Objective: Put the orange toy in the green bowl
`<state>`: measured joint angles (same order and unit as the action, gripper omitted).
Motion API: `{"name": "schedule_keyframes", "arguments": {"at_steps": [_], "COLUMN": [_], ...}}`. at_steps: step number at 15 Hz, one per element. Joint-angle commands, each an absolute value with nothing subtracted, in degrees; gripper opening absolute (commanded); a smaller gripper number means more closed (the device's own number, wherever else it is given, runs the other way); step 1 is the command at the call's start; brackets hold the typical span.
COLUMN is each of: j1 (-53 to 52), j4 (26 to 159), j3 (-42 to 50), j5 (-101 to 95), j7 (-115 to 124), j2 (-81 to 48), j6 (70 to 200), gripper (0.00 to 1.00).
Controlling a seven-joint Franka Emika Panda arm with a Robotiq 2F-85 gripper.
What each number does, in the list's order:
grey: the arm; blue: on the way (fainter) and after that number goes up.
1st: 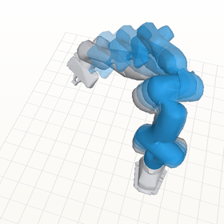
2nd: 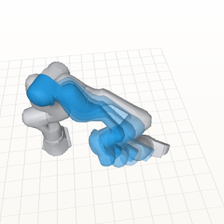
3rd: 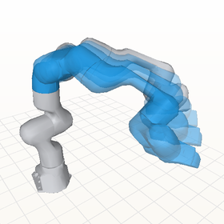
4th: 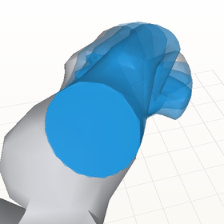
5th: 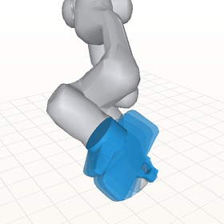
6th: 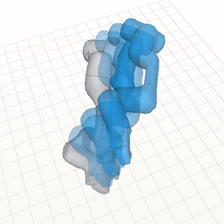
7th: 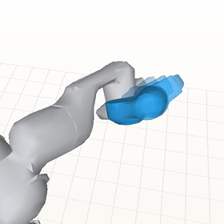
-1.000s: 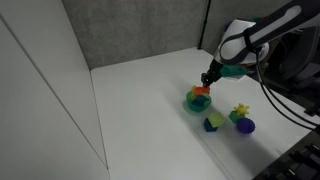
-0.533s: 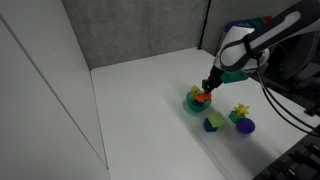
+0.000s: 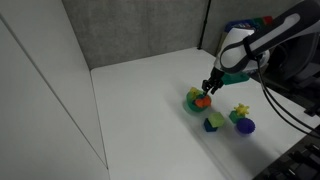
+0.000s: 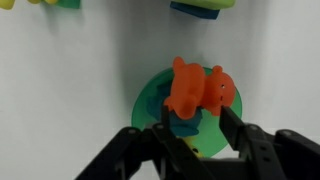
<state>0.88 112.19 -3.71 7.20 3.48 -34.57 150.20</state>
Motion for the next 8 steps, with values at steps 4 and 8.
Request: {"name": "schedule_keyframes", "arguments": {"at_steps": [4,8], "j1": [1.2,1.4], "j4": [112.7,112.3], "j3": [-3.4,-2.7], "j5": [7.2,6.7], "j7": [2.0,1.9], "j2": [-32.3,-28.8], "j6": [147.2,140.9], "gripper": [1.00,1.00]}}
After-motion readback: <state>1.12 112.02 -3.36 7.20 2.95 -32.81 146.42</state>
